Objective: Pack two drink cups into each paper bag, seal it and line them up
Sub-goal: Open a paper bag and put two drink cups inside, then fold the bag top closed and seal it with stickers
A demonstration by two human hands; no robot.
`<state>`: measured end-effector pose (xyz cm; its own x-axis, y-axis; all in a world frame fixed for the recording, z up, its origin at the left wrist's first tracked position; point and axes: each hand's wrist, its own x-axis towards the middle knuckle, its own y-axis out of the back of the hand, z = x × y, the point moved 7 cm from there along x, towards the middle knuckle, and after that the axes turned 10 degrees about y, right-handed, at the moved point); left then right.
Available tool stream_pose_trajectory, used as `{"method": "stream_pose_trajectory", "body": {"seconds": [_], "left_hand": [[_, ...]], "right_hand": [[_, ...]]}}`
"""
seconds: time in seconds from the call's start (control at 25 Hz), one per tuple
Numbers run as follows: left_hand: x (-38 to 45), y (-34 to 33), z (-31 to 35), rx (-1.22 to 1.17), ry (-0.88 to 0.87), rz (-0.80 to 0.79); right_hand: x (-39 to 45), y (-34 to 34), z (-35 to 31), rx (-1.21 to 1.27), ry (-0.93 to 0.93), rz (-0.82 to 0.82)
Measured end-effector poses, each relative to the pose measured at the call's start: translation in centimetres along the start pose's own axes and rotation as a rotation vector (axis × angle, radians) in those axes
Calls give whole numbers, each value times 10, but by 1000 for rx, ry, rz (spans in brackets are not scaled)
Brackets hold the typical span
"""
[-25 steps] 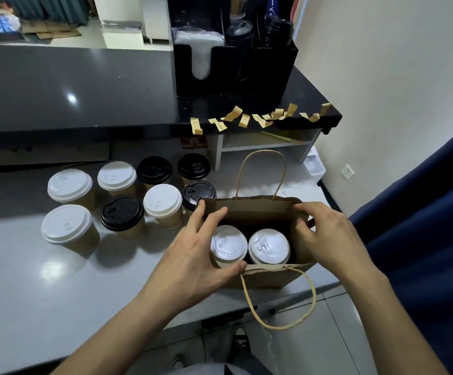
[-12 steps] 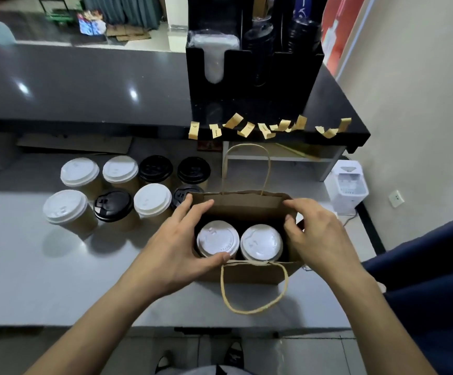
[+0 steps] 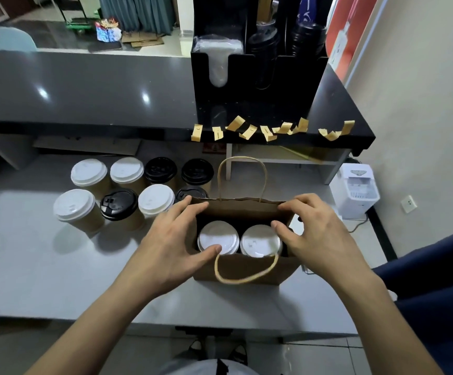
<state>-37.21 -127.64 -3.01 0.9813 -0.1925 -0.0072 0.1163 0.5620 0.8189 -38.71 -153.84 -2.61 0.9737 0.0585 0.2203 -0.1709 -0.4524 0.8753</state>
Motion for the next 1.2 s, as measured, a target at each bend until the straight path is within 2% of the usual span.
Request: {"method": "stream_pose_trajectory", "body": {"seconds": [0.2,0.56,0.72,1.0,1.2], "left_hand": [[14,30,15,-50,-105,139],[41,46,42,-44,-205,87],[53,63,62,-41,-280,90],[97,137,111,-28,-404,273],[132,180,149,9,-470,338]], "right_hand": [[1,22,-4,-27,-32,83],[20,55,-10,-53,-28,154],[44,68,-25,-29,51,186],[119,131,-61,-7,187,359],[170,167,-87,-19,276,404]]}}
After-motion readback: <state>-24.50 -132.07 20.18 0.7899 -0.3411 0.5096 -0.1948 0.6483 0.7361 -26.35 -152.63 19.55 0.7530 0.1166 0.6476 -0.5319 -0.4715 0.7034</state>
